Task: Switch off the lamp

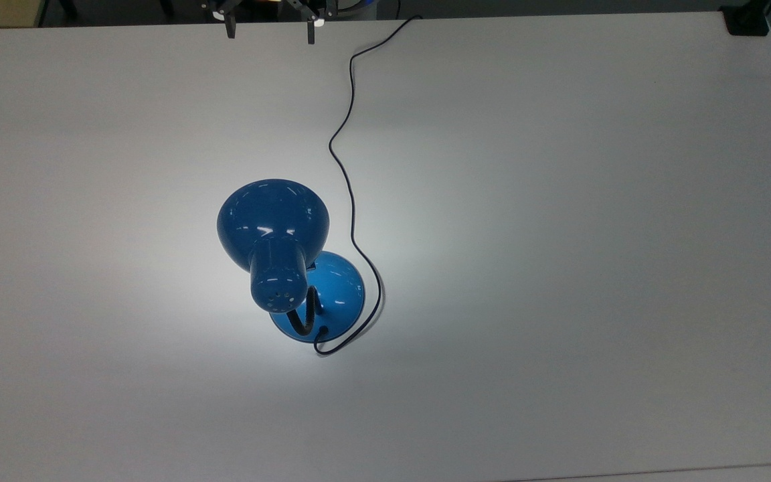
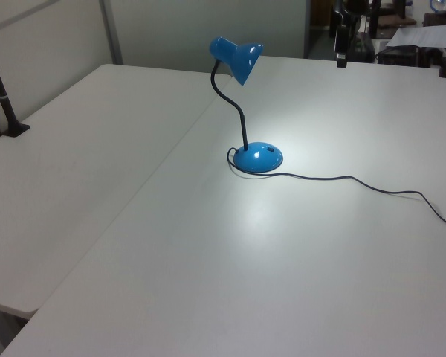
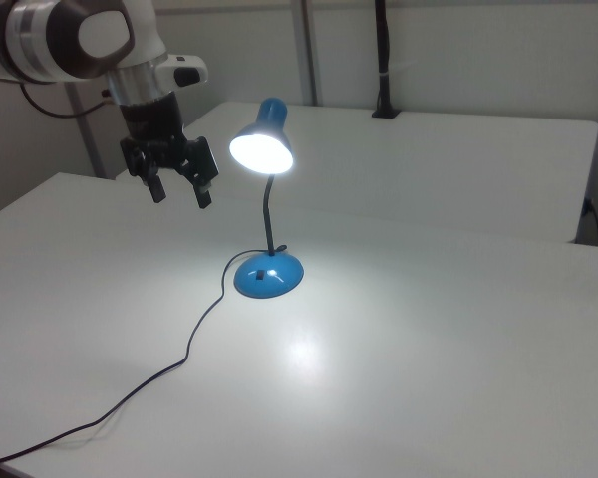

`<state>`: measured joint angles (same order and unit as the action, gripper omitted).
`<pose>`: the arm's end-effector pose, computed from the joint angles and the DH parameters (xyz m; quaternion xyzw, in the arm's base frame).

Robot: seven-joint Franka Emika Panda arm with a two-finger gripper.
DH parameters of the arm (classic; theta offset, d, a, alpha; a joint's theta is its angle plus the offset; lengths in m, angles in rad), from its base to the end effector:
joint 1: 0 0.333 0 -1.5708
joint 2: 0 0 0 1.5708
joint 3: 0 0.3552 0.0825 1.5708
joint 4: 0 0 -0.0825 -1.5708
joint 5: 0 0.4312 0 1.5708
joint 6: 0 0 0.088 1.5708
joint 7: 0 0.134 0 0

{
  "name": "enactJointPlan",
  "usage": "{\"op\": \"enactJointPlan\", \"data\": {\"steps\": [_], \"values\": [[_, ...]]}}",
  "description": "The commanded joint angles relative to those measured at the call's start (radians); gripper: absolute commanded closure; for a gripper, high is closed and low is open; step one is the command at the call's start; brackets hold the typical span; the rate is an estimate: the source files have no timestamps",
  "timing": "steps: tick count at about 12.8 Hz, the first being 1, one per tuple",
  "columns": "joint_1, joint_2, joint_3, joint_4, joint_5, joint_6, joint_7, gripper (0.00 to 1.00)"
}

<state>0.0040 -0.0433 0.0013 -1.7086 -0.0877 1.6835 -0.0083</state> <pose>0.5946 -0.0076 0.6010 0.9989 0.0113 0.0090 0.0436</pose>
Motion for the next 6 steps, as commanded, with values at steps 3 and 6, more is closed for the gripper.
{"op": "enactJointPlan", "data": {"steps": [3,6], "values": [[0.001,-0.007,0.005,-0.008,0.005,-0.033,-0.053,1.0],[0.001,-0.006,0.005,-0.006,0.003,-0.03,-0.055,1.0]]}}
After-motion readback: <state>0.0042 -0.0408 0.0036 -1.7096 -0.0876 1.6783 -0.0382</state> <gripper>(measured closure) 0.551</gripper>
